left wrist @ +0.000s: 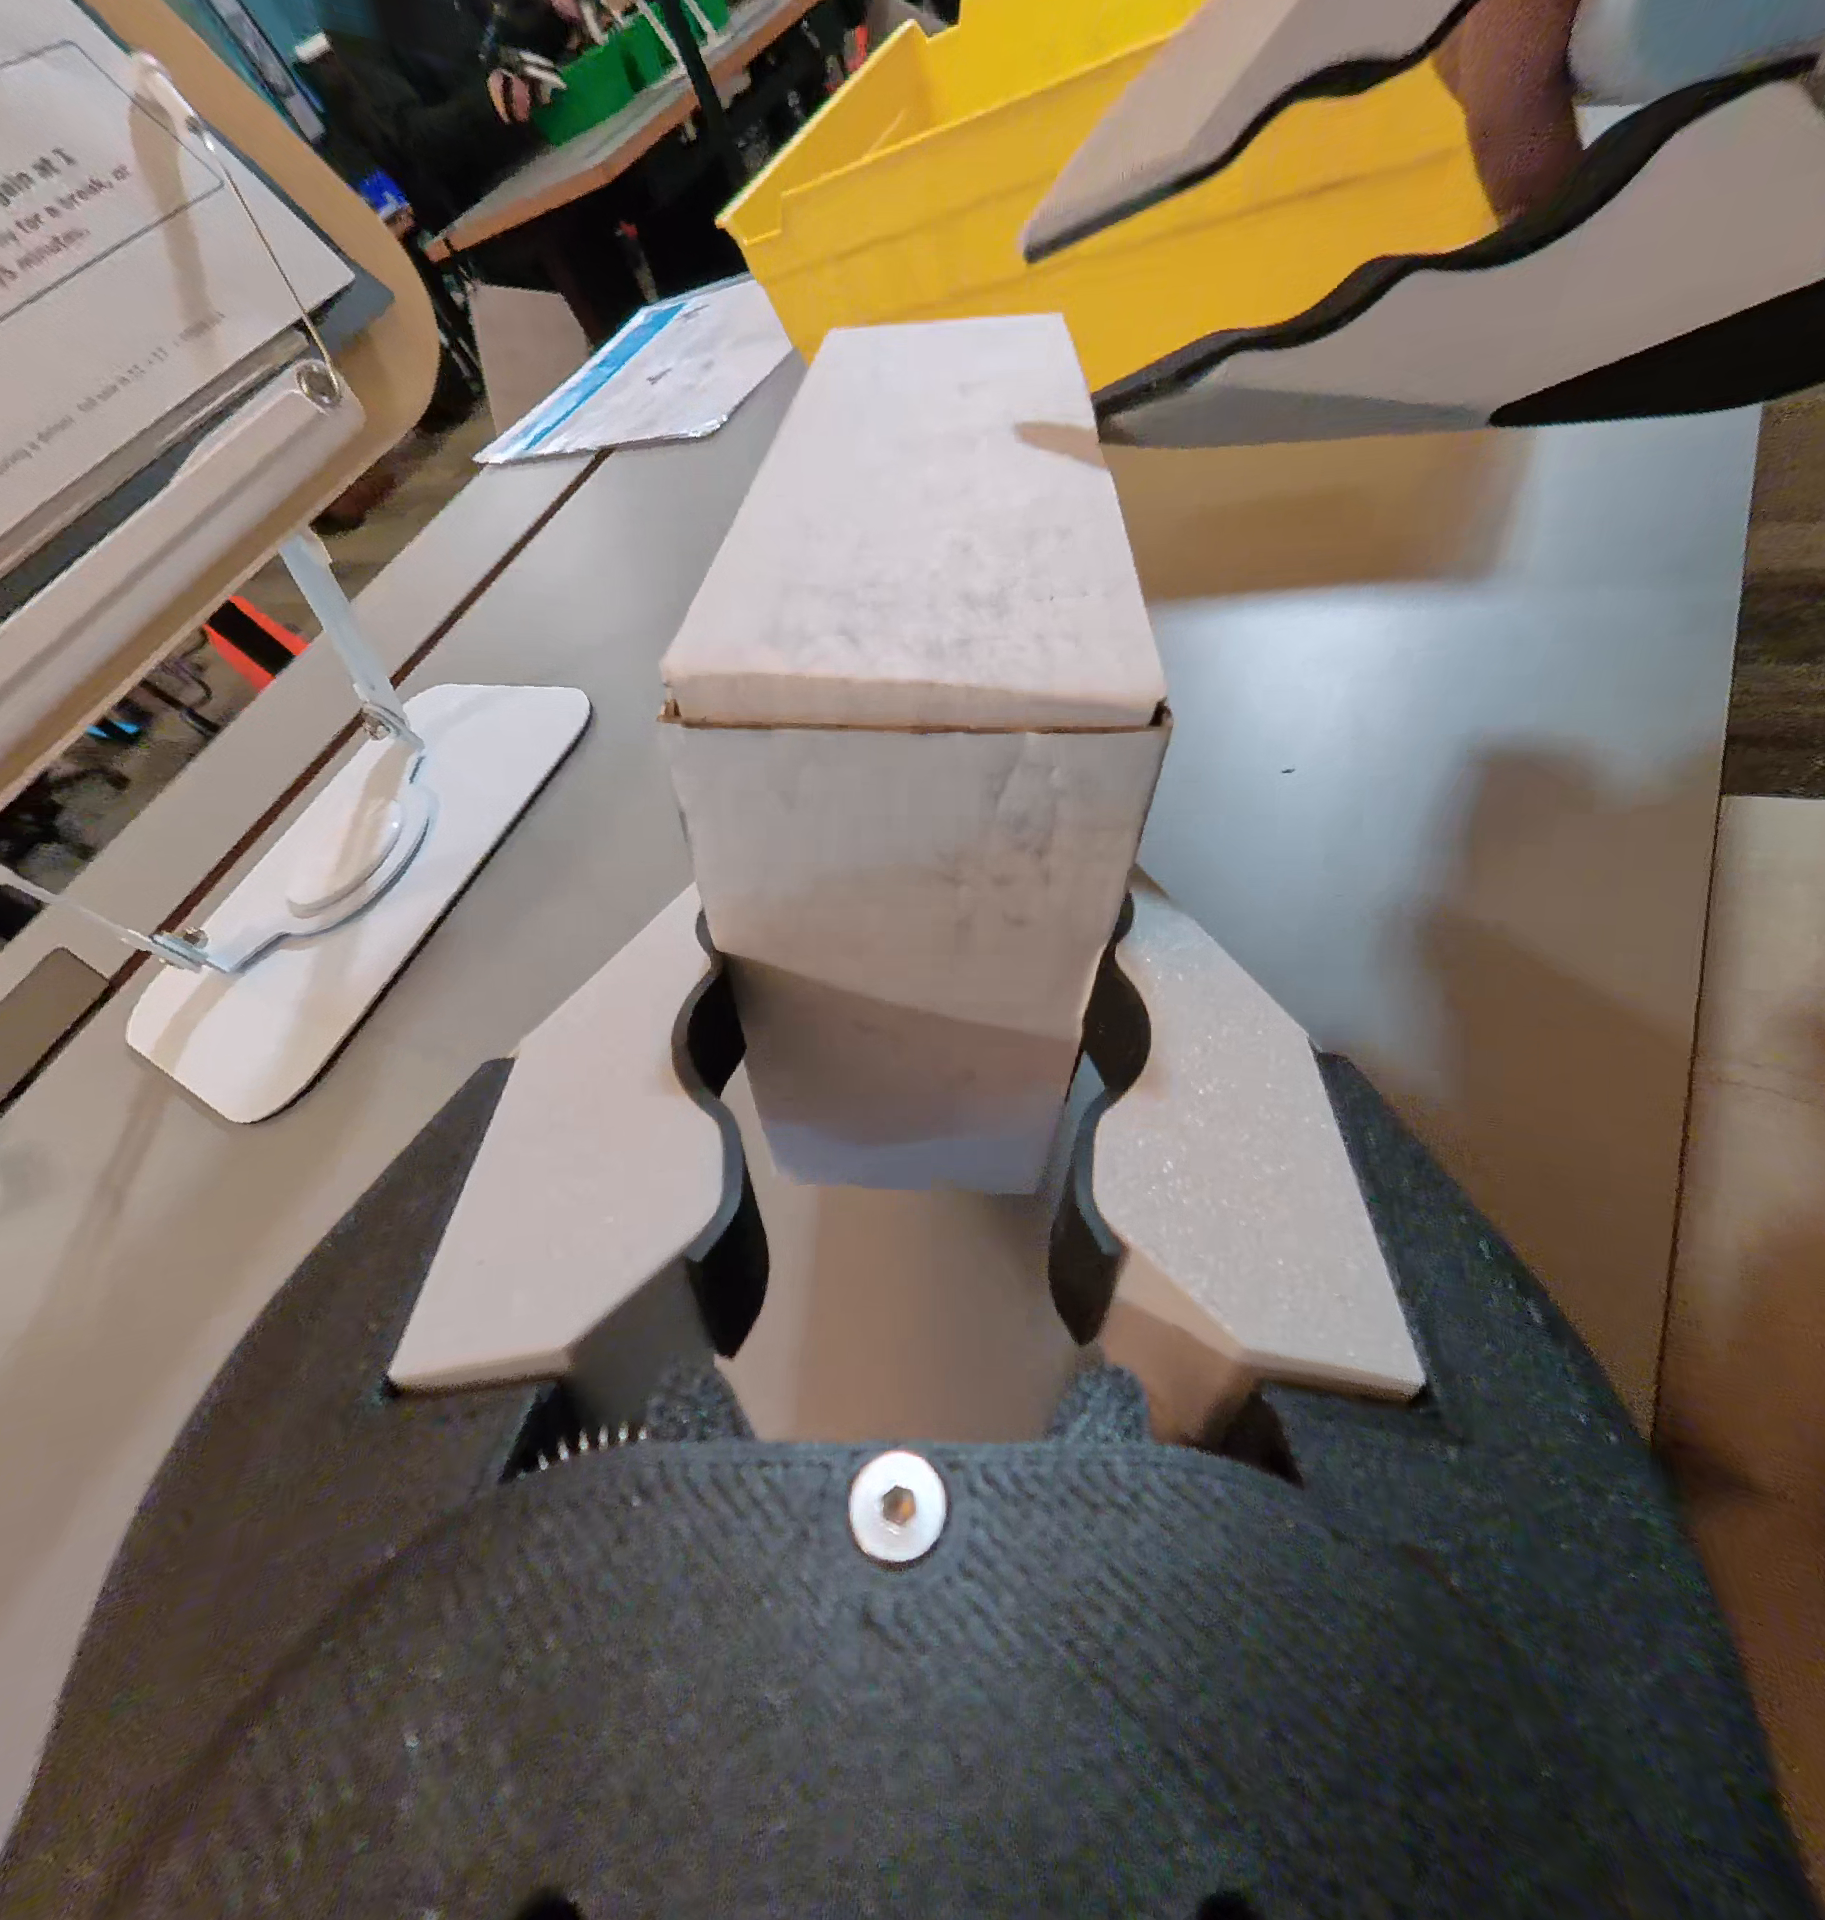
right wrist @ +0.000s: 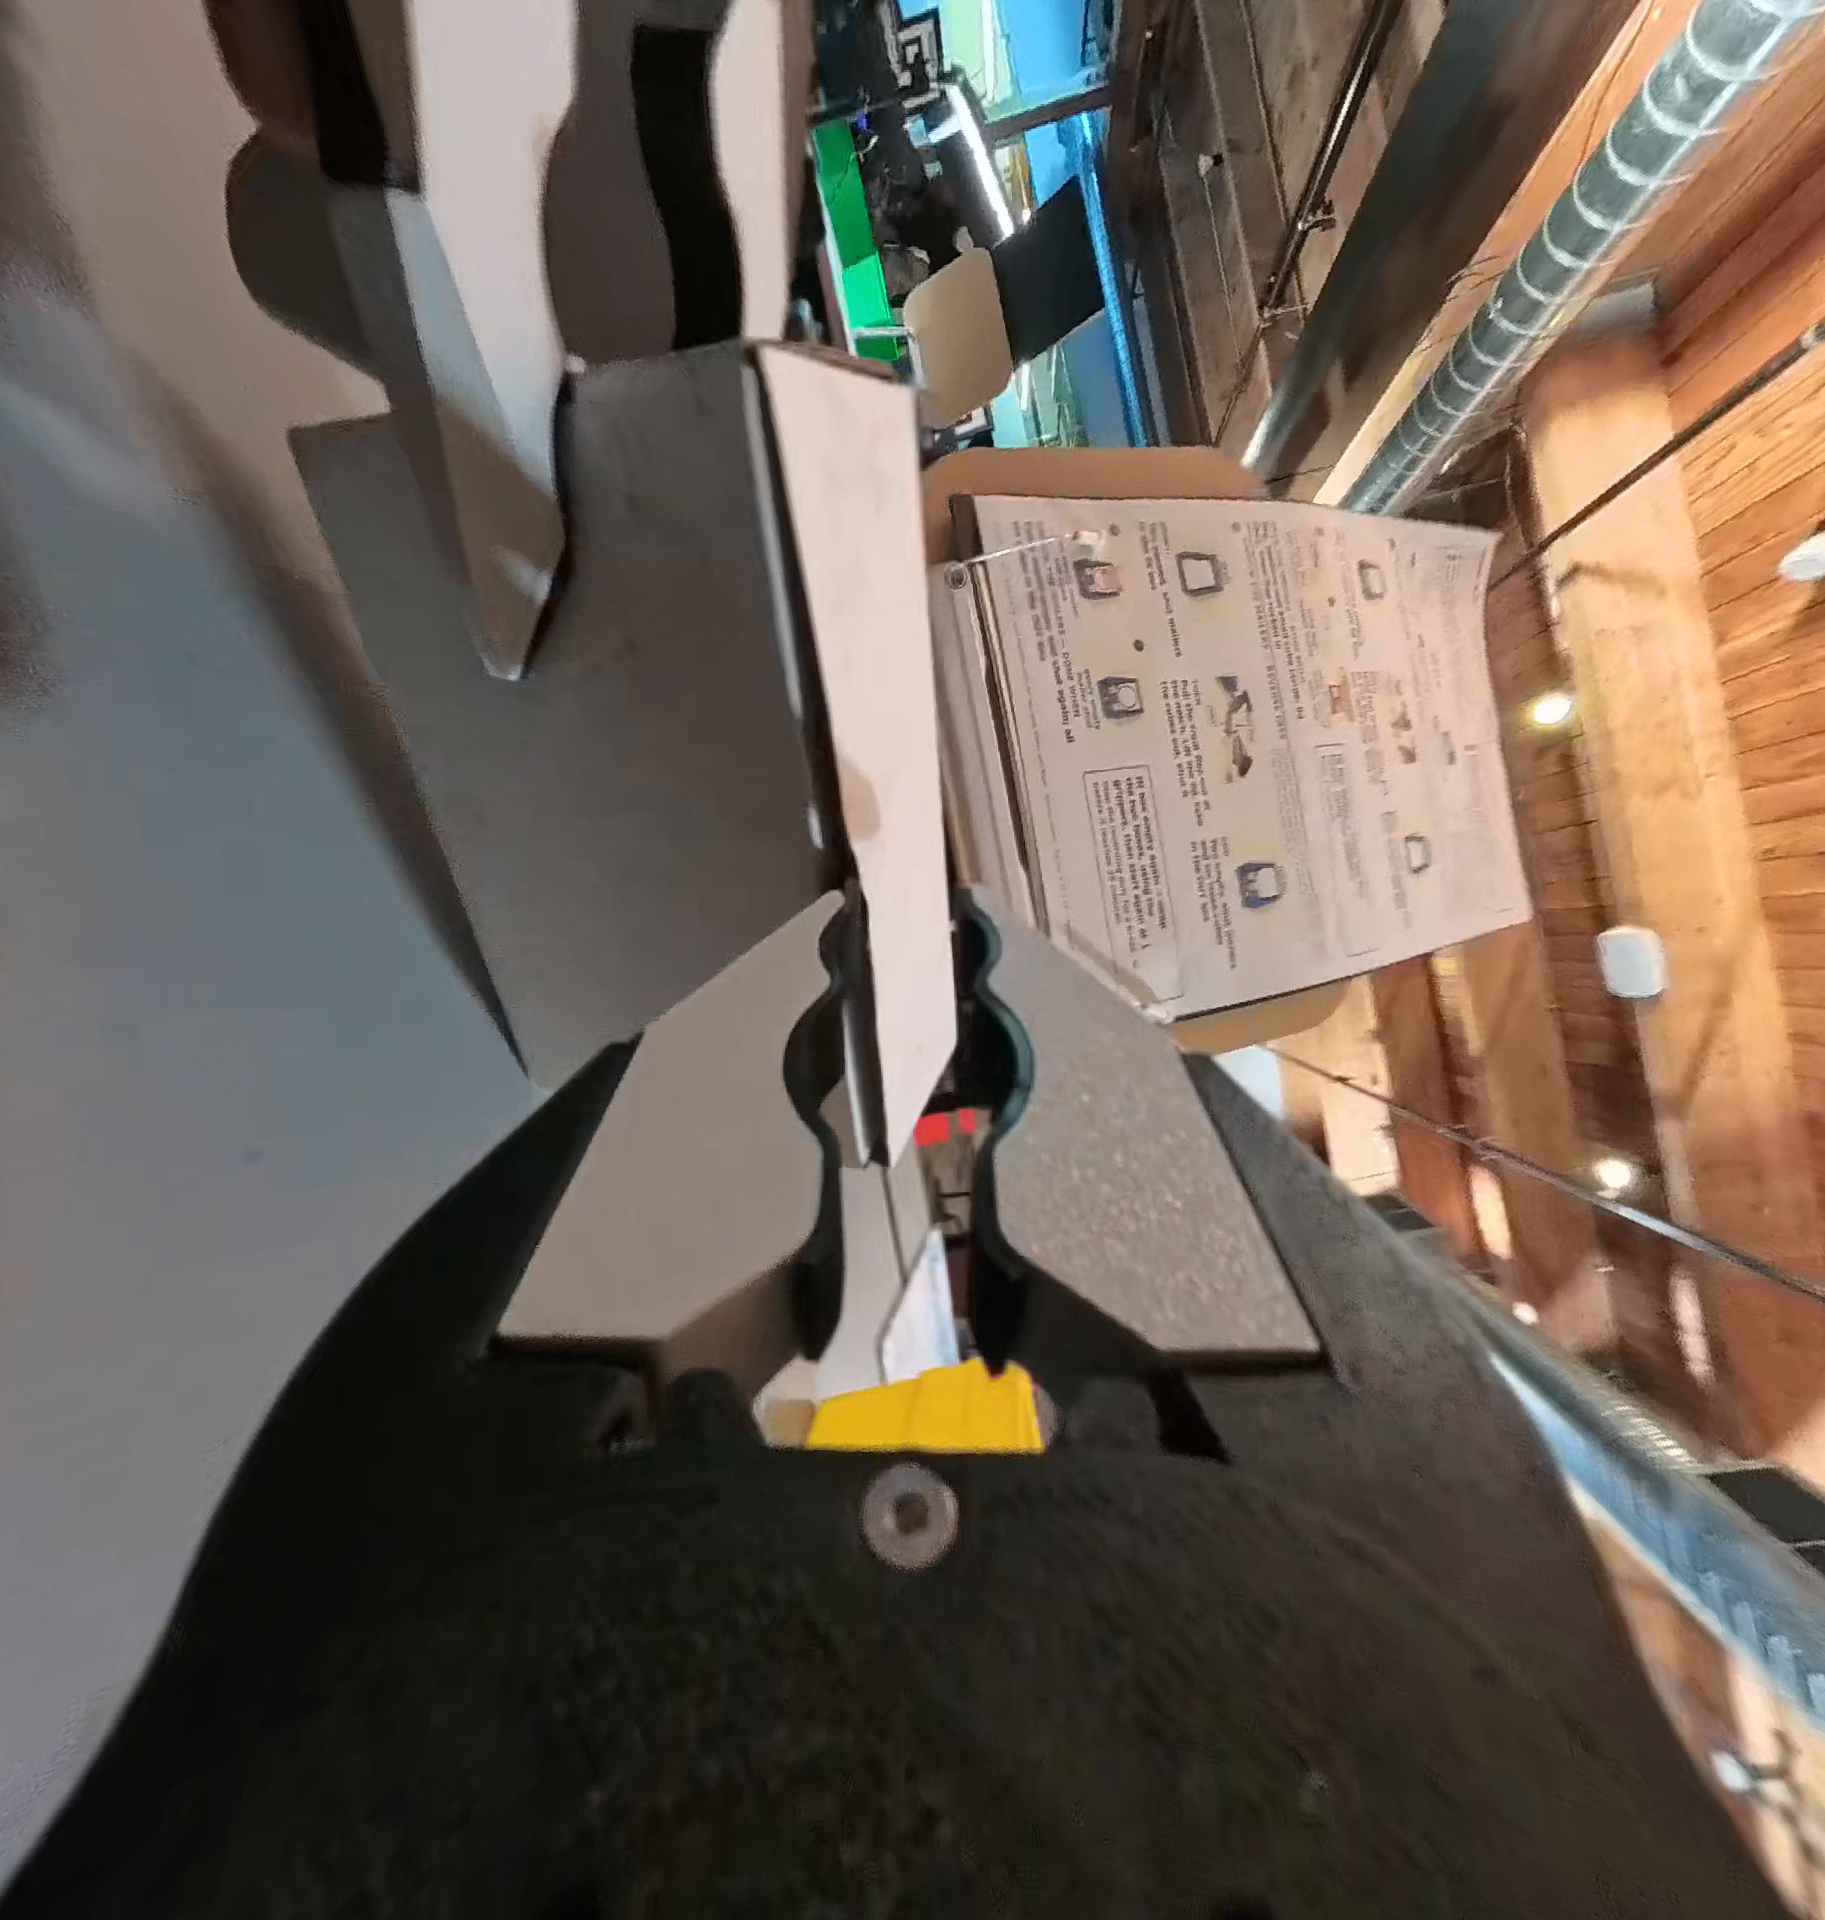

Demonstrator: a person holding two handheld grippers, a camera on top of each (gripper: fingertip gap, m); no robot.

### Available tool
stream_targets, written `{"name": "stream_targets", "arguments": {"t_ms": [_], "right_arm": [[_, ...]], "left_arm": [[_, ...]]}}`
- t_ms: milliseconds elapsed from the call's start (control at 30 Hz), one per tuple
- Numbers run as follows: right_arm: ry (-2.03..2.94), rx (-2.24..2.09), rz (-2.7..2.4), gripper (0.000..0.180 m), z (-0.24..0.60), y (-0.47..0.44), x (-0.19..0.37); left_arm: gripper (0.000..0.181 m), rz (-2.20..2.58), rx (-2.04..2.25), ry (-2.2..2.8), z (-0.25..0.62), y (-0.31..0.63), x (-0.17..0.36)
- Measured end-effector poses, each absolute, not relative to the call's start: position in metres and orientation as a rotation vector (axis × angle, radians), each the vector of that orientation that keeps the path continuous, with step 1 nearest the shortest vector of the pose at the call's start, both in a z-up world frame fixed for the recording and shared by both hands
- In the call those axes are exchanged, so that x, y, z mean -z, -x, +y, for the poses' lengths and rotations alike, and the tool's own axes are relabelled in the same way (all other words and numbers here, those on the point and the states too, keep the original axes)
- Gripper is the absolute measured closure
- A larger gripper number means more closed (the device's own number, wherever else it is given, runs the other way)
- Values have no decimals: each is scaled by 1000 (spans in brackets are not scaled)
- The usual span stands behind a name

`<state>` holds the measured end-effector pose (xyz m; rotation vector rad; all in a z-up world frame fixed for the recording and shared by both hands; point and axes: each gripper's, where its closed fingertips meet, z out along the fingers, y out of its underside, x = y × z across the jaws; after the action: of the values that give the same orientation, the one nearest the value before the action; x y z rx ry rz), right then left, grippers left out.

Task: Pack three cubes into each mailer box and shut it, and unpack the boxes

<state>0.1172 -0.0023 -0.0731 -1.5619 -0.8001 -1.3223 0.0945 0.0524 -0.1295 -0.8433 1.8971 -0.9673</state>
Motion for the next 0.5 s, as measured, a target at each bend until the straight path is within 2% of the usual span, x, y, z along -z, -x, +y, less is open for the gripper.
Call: {"name": "stream_targets", "arguments": {"t_ms": [100, 367, 500], "right_arm": [[1569, 1370, -855, 179, 0, -118, 78], [1651, 1121, -666, 179, 9, -136, 76], [1651, 1126, -645, 180, 11, -144, 72]], "left_arm": [[114, 1895, 982, 829, 48, -95, 127], [114, 1896, 967, 863, 55, -109, 129], [109, 1807, 937, 844, 54, -116, 120]]}}
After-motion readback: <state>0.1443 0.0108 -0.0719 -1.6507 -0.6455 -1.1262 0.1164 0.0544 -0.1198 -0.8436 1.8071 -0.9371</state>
